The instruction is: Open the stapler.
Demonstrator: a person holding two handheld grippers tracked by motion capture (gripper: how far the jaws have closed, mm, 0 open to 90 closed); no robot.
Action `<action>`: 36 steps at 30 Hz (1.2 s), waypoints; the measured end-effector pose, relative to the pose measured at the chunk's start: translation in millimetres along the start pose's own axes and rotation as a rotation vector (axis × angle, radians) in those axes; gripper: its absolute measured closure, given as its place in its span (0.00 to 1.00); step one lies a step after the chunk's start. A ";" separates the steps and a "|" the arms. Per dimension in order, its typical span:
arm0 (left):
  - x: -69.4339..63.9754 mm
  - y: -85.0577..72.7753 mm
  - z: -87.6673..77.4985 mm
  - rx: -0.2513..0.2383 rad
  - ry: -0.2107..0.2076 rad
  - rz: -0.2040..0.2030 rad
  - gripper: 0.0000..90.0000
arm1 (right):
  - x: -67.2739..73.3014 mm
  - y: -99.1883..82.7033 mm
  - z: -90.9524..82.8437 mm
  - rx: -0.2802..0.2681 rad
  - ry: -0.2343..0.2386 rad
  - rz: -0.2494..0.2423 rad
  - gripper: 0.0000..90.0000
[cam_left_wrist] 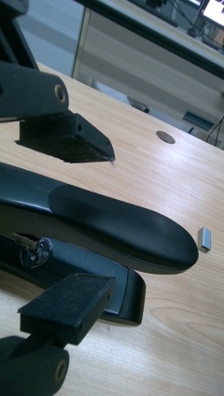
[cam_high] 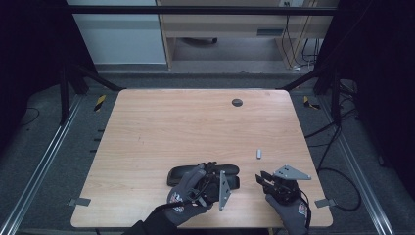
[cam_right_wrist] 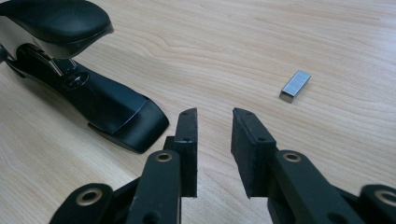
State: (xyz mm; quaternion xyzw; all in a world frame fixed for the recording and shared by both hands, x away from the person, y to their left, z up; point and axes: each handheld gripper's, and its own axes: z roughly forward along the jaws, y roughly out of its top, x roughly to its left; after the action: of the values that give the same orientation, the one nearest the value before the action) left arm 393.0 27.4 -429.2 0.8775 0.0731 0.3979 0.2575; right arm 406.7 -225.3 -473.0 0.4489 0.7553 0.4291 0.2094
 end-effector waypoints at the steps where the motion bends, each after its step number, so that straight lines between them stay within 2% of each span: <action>1: -1.6 0.1 1.5 -0.009 0.003 -0.006 0.36 | 0.3 0.0 0.2 0.002 0.001 0.003 0.82; 10: -4.3 1.2 7.0 0.017 0.025 0.029 0.36 | 0.6 0.3 -0.1 0.010 0.011 0.013 0.94; 11: -5.5 1.2 8.6 0.006 0.025 0.018 0.36 | 0.4 0.3 0.0 0.012 0.013 0.014 0.95; 13: -5.4 1.8 9.6 0.019 0.026 0.030 0.36 | 0.2 0.4 -0.1 0.013 0.012 0.019 0.99; 14: -6.3 1.7 10.9 0.011 0.024 0.018 0.36 | 0.2 0.4 -0.1 0.013 0.012 0.019 0.99; 15: -4.9 2.2 10.6 0.032 0.027 0.041 0.36 | 0.0 0.6 0.0 0.014 0.012 0.017 1.00; 19: -5.9 2.1 14.0 0.022 0.035 0.025 0.36 | -0.4 0.8 0.7 0.016 0.009 0.017 1.00; 21: -5.7 2.3 15.2 0.029 0.033 0.033 0.36 | 0.4 1.1 1.5 0.021 0.007 0.024 1.00; 22: -5.0 2.7 15.3 0.043 0.033 0.053 0.36 | -0.1 1.0 1.6 0.020 0.009 0.015 1.00; 23: -6.3 2.7 17.0 0.035 0.034 0.047 0.36 | 0.4 1.2 2.0 0.021 0.009 0.016 1.00; 29: -8.6 4.4 22.8 0.067 0.051 0.089 0.37 | 0.9 1.4 2.6 0.024 0.013 0.014 1.00; 36: -9.6 4.6 30.6 0.075 0.077 0.087 0.40 | 3.0 2.0 4.1 0.026 0.023 0.009 1.00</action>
State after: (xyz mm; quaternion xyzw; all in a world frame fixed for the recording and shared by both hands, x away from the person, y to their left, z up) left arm 408.8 8.2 -450.1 0.8730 0.0593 0.4390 0.2040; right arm 409.1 -220.4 -473.4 0.4499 0.7611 0.4254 0.1931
